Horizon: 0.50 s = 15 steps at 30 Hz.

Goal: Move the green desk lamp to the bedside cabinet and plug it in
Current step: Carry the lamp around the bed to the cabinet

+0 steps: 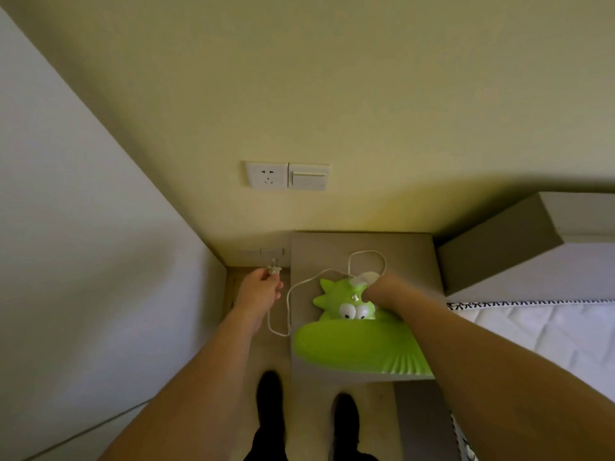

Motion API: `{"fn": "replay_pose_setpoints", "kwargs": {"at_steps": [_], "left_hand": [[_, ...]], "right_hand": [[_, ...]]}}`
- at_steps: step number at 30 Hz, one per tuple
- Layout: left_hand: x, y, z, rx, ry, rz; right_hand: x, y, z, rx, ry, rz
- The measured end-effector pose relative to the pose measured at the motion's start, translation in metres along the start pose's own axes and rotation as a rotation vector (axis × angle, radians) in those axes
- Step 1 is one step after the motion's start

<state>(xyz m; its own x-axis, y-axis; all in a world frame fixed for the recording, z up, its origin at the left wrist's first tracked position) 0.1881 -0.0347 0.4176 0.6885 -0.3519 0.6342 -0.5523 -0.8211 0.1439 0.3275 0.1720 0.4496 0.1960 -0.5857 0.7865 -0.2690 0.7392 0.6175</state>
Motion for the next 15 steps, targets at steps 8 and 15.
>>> {"fn": "replay_pose_setpoints", "kwargs": {"at_steps": [8, 15], "left_hand": [[0.023, -0.019, -0.022, -0.119, -0.120, 0.024], [0.046, -0.048, -0.064, -0.216, -0.220, 0.037]], "right_hand": [[0.021, -0.005, -0.007, -0.146, -0.031, -0.046], [0.049, 0.004, -0.049, -0.311, -0.047, -0.086]]}}
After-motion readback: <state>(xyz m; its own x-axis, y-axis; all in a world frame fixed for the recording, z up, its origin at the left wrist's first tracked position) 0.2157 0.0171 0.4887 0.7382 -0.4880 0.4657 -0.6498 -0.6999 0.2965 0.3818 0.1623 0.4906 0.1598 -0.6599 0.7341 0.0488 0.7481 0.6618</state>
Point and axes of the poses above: each hand's wrist, its own x-axis away from the middle knuckle, its own y-axis out of the back of the hand, z = x × y, the point moved 3 cm from there along -x, towards the middle knuckle, and after that the axes turned 5 degrees about -y, right-handed, at the moved point
